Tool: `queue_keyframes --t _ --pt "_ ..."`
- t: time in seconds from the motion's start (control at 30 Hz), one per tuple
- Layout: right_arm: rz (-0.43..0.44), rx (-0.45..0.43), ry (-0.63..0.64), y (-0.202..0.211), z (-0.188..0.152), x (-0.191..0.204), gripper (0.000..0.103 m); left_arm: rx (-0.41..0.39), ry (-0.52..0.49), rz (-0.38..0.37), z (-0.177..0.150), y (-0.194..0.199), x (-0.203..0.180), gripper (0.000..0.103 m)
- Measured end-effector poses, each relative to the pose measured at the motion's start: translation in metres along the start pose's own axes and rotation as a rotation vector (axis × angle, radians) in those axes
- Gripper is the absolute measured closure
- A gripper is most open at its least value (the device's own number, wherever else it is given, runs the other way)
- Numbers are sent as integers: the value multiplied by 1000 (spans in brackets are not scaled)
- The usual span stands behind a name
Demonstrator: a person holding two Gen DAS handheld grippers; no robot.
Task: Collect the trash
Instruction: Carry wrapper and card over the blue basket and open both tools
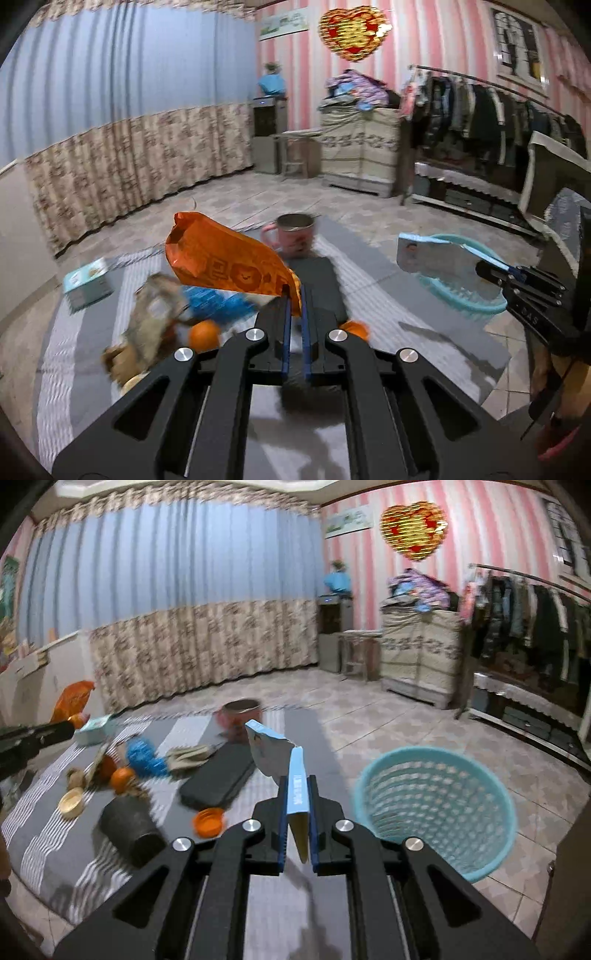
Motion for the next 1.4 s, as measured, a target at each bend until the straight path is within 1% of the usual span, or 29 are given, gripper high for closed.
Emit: queue_keyframes --t 0.17,0.27,0.37,0.5,0.6,0.7,0.83,0.9,1.0,1.1,1.17,1.27,1.37,1.4 --pt "-105 -28 -91 1 5 -60 93 -1 -16 -58 7 -25 -37 100" --pt "-148 -25 -129 -2 5 -90 93 10 -26 -89 11 -46 -64 100" --pt "-184 -24 -168 -7 7 -123 93 18 -62 -122 17 -72 -102 100" --pt "-224 -6 -176 -16 10 -158 93 40 -71 -186 21 -99 -150 100" --pt "-253 12 -175 -23 4 -176 93 65 -102 -216 20 -121 -186 100" --pt "-269 41 -177 -26 -11 -191 93 85 -117 -245 13 -139 -221 100" --pt "-281 51 -207 -25 -21 -212 94 109 -138 -258 3 -164 -252 100" --pt "-288 54 -227 -26 -27 -221 94 121 -131 -270 -2 -174 -267 100" --pt "-276 58 -262 -30 -34 -229 94 117 -150 -253 -9 -188 -280 100" --pt "-263 66 -278 -36 -37 -229 94 131 -172 -229 -18 -201 -286 100" --pt "-254 72 -286 -40 -38 -229 94 141 -188 -229 -18 -204 -287 100" --pt "-248 82 -284 -44 -39 -223 94 130 -225 -224 -15 -203 -288 99" --pt "-241 87 -281 -46 -39 -219 94 137 -221 -224 -13 -206 -285 97" --pt "-241 90 -279 -47 -39 -218 94 144 -215 -235 -12 -207 -283 97"
Point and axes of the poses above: each gripper's, at about its wrist camera, not at the fingertips, and y roughly against the way its jaws point, x to its left, z to its top, the point moved 4 cm from there along -y, roughly the way its jaws point, and after that the axes turned 8 degrees about y, right-handed, at the moved point
